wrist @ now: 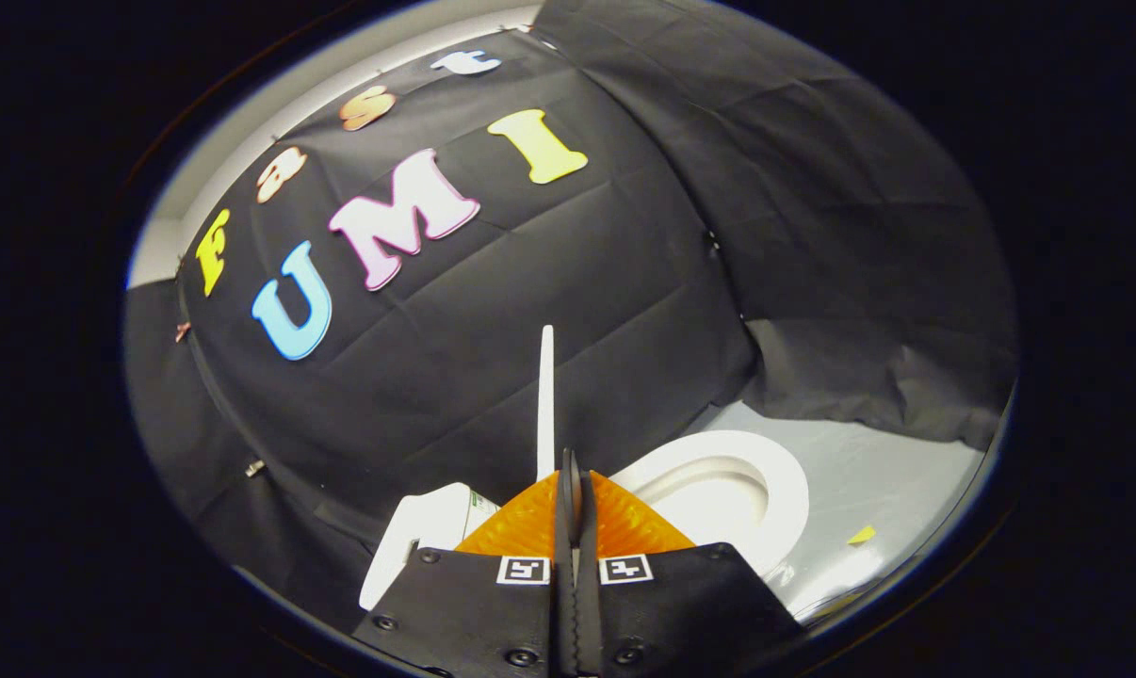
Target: Open the toilet lid.
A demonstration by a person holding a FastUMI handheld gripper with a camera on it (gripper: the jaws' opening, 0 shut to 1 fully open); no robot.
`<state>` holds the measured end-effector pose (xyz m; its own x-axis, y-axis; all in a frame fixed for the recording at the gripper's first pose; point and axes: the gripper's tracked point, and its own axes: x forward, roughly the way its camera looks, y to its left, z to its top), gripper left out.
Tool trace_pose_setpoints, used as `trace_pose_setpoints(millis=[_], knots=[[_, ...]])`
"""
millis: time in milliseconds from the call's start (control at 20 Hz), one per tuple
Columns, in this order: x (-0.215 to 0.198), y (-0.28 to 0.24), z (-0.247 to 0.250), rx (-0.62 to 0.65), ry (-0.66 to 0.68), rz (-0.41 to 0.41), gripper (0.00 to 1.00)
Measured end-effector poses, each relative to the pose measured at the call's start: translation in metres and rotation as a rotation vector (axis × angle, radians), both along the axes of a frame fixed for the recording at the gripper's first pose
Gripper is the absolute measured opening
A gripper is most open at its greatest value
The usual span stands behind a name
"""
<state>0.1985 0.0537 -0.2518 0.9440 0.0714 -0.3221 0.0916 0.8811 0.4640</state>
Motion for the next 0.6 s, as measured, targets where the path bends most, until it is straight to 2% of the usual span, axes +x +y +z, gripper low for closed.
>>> trace_pose_setpoints(millis=[300,600], knots=[[-0.006,0.064,0.026,-0.120,-0.044,0.043,0.05],[-0.020,0.134,0.043,-0.284,-0.093,0.122,0.05]])
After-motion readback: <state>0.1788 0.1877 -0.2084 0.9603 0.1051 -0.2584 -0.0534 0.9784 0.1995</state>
